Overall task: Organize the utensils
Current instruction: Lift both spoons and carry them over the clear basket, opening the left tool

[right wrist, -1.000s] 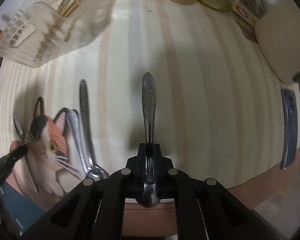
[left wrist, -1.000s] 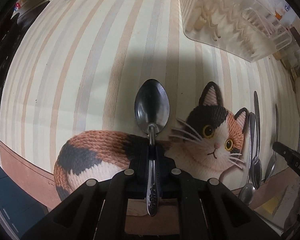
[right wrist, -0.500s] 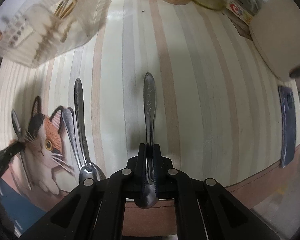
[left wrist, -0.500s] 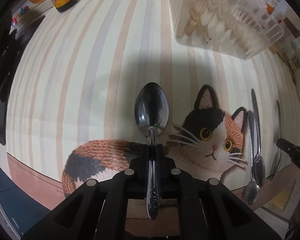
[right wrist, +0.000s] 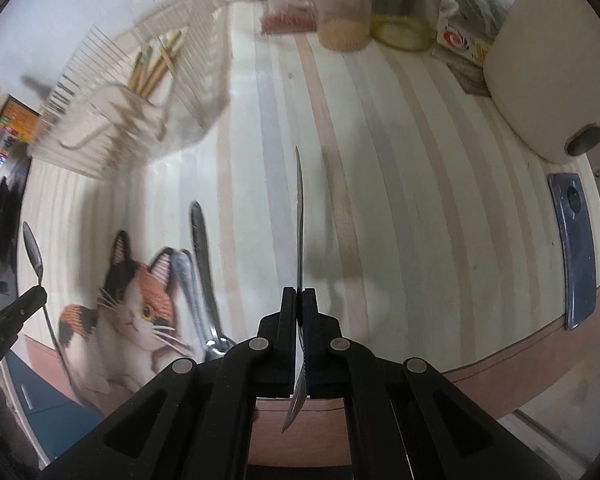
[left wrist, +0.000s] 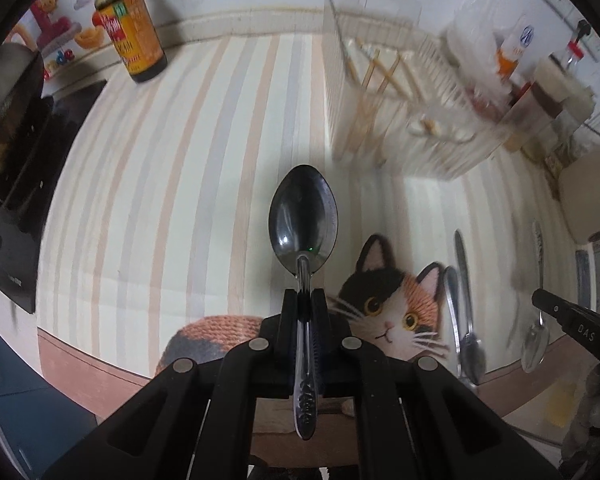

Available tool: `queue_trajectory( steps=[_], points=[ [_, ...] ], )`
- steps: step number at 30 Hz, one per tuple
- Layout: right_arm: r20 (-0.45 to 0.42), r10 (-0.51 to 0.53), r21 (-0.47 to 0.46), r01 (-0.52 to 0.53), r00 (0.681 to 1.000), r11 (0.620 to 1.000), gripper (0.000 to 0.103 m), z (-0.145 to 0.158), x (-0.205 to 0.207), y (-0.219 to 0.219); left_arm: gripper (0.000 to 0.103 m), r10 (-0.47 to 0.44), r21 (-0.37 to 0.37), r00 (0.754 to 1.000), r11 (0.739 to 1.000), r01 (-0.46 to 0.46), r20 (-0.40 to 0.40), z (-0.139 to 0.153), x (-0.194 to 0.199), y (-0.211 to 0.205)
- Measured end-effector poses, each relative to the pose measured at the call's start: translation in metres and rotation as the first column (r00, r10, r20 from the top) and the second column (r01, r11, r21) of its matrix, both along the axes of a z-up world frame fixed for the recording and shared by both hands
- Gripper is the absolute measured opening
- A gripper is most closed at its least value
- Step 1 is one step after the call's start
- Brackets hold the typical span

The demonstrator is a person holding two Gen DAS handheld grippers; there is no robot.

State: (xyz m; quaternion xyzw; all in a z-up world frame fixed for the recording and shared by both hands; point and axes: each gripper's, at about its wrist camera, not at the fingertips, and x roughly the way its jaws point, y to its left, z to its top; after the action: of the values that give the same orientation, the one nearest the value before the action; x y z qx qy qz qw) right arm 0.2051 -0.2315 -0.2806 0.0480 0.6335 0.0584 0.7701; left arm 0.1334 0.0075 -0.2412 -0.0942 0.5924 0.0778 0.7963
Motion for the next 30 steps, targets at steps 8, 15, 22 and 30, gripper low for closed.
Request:
queue_trajectory(
  steps=[8,15,22,30],
  points=[
    [0.097,0.019,0.066,-0.025,0.995,0.998,0.002,0.050,0.007,0.005,0.004,-0.006,-0.003,0.993,1.000,0.007,0.119,0.056,0.015,0.001],
    [0.182,0.048,0.133,-0.073,0.982,0.988,0.002,0.097,0.043,0.023,0.004,-0.029,-0.028,0.975,0.999,0.036,0.219,0.108,0.047,-0.004],
    [0.211,0.066,0.203,-0.110,0.975,0.973,0.002,0.117,0.102,0.050,0.004,-0.030,-0.094,0.974,0.994,0.052,0.226,0.123,0.109,0.004],
    [0.117,0.079,0.271,-0.108,0.990,0.957,0.002,0.090,0.176,0.084,0.004,-0.013,-0.156,0.992,0.987,0.033,0.128,0.098,0.186,0.010]
  ],
)
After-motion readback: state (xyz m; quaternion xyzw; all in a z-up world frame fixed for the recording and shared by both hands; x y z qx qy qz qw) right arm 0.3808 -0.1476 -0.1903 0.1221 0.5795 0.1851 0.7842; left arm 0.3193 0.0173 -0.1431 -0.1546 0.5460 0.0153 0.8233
